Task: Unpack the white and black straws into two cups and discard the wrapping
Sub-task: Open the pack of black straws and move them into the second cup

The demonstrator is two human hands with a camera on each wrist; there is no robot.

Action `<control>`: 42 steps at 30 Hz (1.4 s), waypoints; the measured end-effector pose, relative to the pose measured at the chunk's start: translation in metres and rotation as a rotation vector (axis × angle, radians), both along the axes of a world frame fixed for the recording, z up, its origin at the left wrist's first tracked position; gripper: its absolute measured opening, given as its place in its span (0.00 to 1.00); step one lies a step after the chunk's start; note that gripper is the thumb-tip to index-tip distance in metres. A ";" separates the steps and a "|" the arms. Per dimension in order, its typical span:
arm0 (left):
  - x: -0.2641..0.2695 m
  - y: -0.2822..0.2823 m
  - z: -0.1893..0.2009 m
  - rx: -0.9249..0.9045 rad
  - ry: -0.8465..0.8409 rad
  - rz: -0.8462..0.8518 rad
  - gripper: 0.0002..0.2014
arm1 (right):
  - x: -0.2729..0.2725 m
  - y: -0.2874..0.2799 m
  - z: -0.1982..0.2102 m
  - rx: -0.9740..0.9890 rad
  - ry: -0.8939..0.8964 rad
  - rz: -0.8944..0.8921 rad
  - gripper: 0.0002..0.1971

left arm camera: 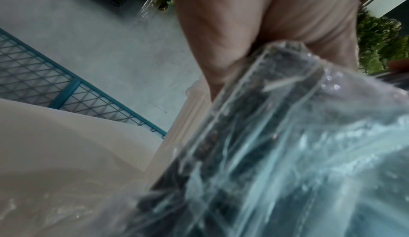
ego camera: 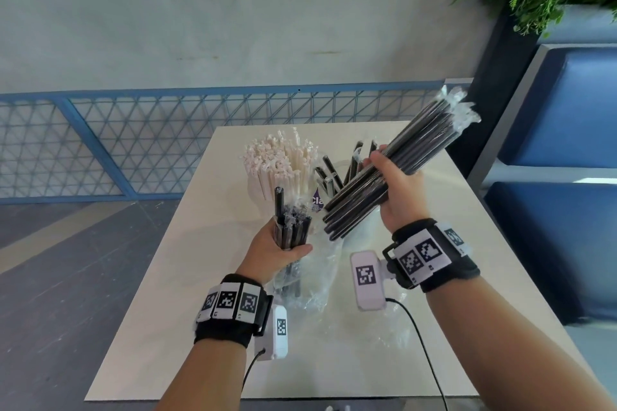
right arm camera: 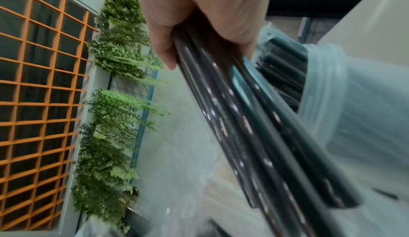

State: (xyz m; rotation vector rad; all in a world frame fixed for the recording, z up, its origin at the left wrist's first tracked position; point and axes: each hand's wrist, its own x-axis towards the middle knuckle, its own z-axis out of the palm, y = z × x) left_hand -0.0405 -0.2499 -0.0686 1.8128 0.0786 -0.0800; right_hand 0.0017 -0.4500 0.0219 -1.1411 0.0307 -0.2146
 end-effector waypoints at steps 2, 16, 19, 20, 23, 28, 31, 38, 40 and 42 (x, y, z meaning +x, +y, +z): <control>-0.001 0.001 -0.001 0.010 -0.006 -0.013 0.35 | 0.005 -0.006 0.012 -0.001 -0.042 -0.058 0.05; 0.000 0.000 -0.006 -0.034 -0.003 0.000 0.40 | 0.039 0.023 -0.020 -0.580 0.011 -0.117 0.18; 0.001 0.001 -0.008 -0.041 0.001 0.010 0.40 | 0.042 0.024 -0.037 -0.616 0.093 -0.093 0.18; 0.001 0.001 -0.009 -0.042 -0.001 0.010 0.40 | 0.042 0.024 -0.040 -0.632 0.108 -0.082 0.18; 0.001 0.003 -0.010 -0.045 -0.010 0.014 0.38 | 0.046 0.023 -0.046 -0.705 0.141 -0.035 0.18; 0.003 0.005 -0.011 -0.032 -0.013 0.005 0.38 | 0.039 0.029 -0.026 -0.747 0.101 -0.103 0.32; 0.004 0.006 -0.012 -0.027 -0.018 0.000 0.38 | 0.031 0.034 0.000 -0.639 -0.180 -0.227 0.37; 0.003 0.005 -0.011 0.004 -0.030 -0.002 0.35 | 0.047 0.036 0.000 -0.907 -0.462 -0.183 0.17; 0.003 0.006 -0.011 -0.007 -0.017 0.004 0.33 | 0.052 0.033 -0.017 -0.990 -0.448 -0.159 0.08; 0.003 0.006 -0.011 -0.019 -0.001 0.011 0.30 | 0.053 0.031 -0.033 -1.046 -0.406 -0.163 0.06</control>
